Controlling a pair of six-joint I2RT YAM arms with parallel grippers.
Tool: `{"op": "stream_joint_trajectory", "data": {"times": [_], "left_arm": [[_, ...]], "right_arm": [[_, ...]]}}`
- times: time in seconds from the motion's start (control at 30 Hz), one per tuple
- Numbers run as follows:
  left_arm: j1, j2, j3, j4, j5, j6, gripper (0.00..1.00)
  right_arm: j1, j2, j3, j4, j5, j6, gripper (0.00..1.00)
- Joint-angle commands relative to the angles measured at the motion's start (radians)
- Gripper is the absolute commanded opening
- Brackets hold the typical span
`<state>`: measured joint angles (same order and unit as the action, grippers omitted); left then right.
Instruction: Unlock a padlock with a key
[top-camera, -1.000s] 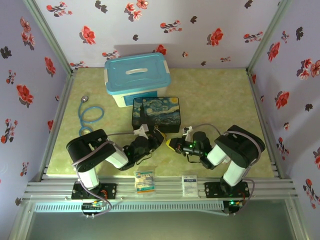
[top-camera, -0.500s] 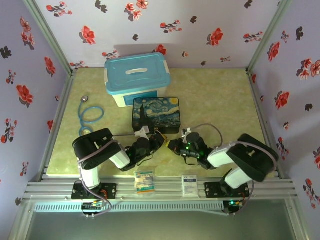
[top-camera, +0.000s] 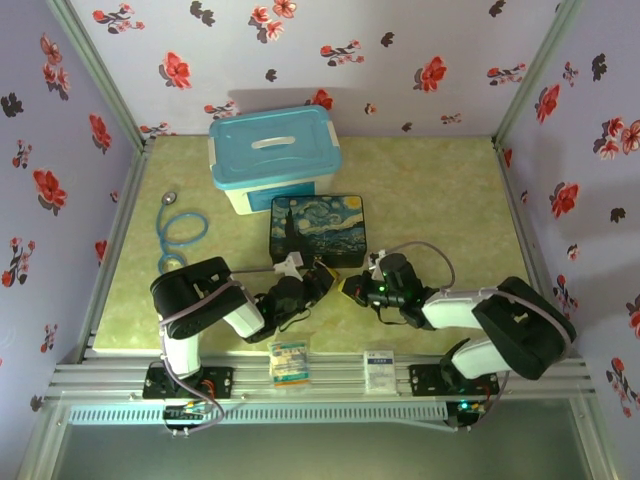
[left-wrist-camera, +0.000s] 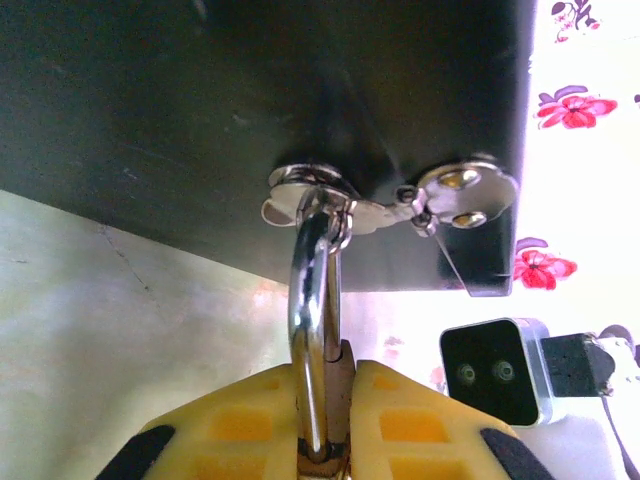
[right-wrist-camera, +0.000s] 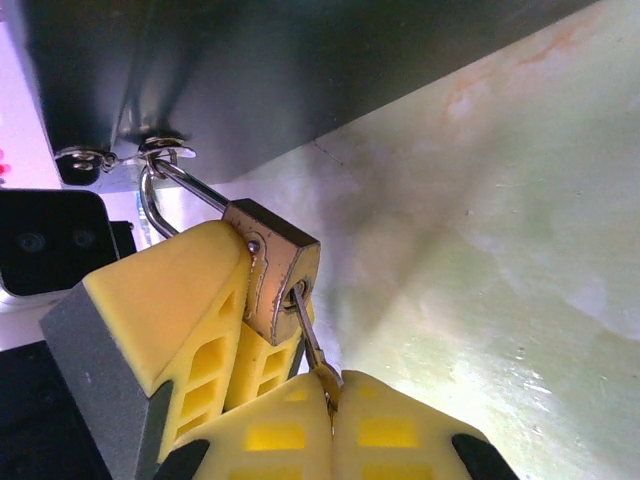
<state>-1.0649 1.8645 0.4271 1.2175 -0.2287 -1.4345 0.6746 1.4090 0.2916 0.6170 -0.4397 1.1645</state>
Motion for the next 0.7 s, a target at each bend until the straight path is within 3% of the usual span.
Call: {"op": "stream_joint_trajectory", "data": {"times": [0.0,0.2,0.37,0.5,0.67], "left_arm": [[-0.081,-0.01,0.027,0.066,0.152,0.022,0.0],[-0.099,-0.011,0.037,0.069,0.14,0.027,0.0],[-0.102,-0.027,0.037,0.068,0.14,0.028,0.0],[-0.104,-0.043,0.036,0.068,0.14,0.031,0.0],[-0.11,-0.069,0.038,0.08,0.142,0.029,0.0]], "right_arm": [[-0.02,0.011,0.029,0.205,-0.036,0.101,0.0],[-0.05,-0.069,0.024,0.068,-0.024,0.097,0.0],[-0.122,-0.049,0.013,0.061,-0.099,0.098,0.0],[-0.129,-0.003,0.013,0.138,-0.152,0.067,0.0],[-0.154,0.096,-0.032,0.442,-0.187,0.128,0.0]]}}
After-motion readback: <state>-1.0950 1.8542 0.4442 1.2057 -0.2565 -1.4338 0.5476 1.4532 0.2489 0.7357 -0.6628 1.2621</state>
